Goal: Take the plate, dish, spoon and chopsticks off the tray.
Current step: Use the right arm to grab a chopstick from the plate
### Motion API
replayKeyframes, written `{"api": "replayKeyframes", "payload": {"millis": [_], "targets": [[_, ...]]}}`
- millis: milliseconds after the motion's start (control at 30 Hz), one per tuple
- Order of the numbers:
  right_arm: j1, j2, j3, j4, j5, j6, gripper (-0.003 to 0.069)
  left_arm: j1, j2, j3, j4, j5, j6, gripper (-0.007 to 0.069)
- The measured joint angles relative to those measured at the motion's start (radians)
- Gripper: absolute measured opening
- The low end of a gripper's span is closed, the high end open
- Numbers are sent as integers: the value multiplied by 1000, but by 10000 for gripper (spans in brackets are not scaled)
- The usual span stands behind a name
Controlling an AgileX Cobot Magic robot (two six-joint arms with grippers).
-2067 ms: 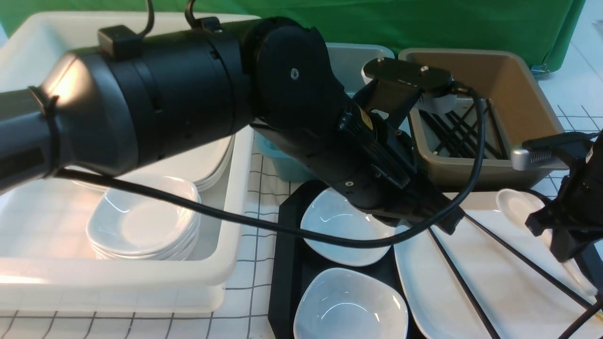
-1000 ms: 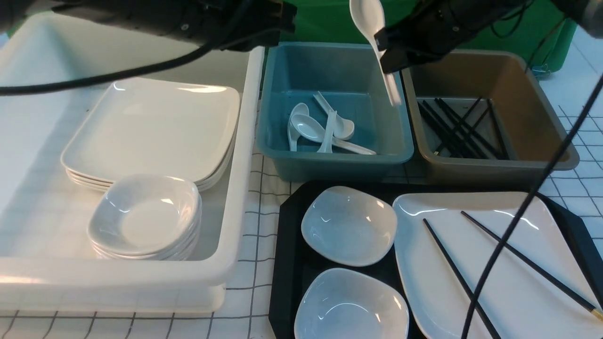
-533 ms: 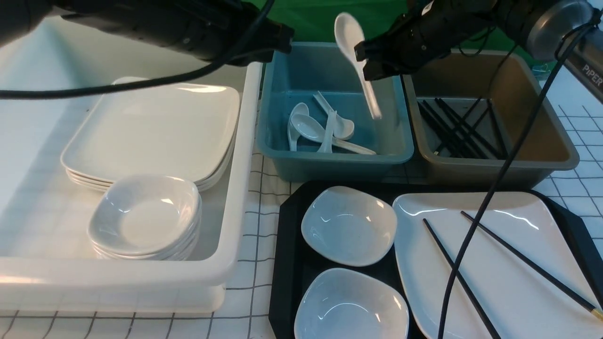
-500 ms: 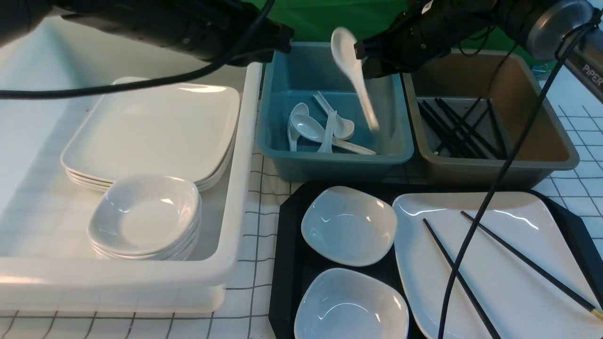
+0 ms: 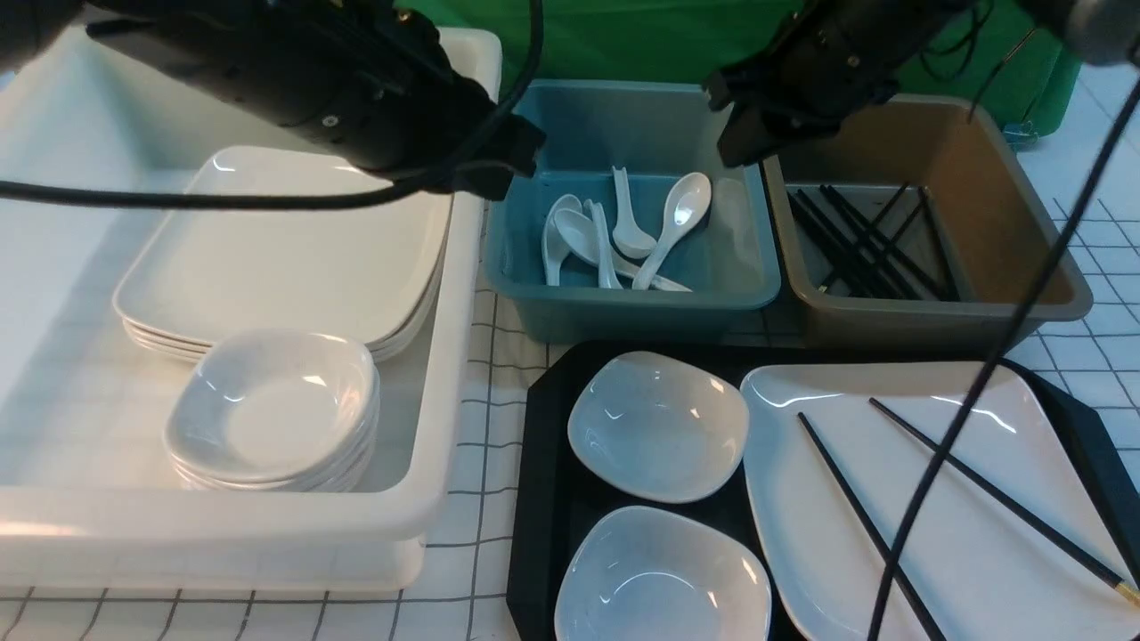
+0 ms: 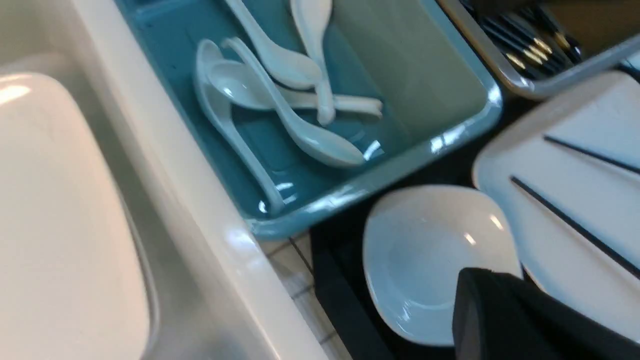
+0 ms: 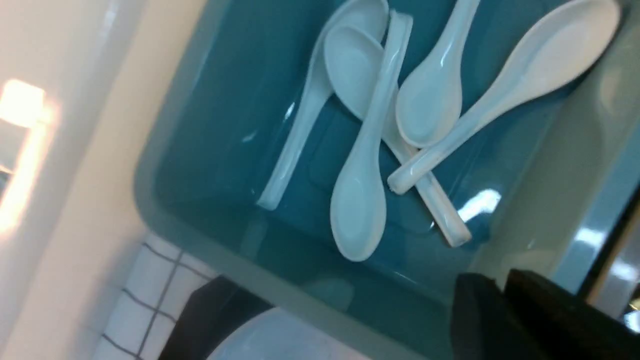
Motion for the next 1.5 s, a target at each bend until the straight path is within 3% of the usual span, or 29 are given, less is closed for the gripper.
{"api": "replayKeyframes", "payload": {"millis": [133, 300, 333, 367, 567, 633, 733, 967, 1100, 1167, 1233, 1300, 1333, 1367, 1400, 1433, 1500], "targets": [[0, -210, 136, -3, 1, -14, 16, -44, -45, 11, -2, 114, 55, -3], [0, -396, 386, -66, 6, -16, 65, -121, -114, 95, 5, 115, 66, -3], [0, -460, 522, -99, 8, -16, 125, -156, -148, 158, 5, 98, 66, -3], [0, -460, 522, -103, 9, -16, 125, -160, -152, 165, 5, 93, 66, -3], [0, -561, 944, -227, -40, 62, 481, -230, -206, 385, 1, 17, 45, -3], [1, -561, 1020, -235, -77, 79, 556, -236, -206, 422, 1, 11, 35, -3], [31, -561, 1113, -237, -125, 89, 596, -238, -206, 449, -7, 0, 20, -3], [98, -540, 1271, -240, -224, 91, 587, -246, -206, 452, -86, -37, 27, -3], [100, -512, 1318, -249, -296, 93, 578, -311, -206, 452, -92, -89, 48, -3], [100, -494, 1324, -249, -319, 93, 540, -354, -205, 452, -95, -131, 49, -3], [100, -475, 1325, -251, -339, 93, 475, -388, -202, 452, -97, -168, 49, -3], [100, -456, 1325, -254, -356, 83, 364, -404, -199, 452, -100, -191, 41, -3], [100, -454, 1325, -254, -356, 81, 351, -406, -197, 452, -100, -195, 41, -3], [100, -449, 1325, -254, -359, 70, 293, -408, -195, 452, -103, -201, 39, -3], [100, -443, 1325, -254, -363, 53, 171, -409, -191, 452, -102, -206, 35, -3], [100, -443, 1325, -254, -363, 44, 105, -409, -189, 453, -101, -209, 33, -3], [100, -443, 1322, -255, -345, 29, 55, -409, -187, 453, -101, -215, 28, -3]]}}
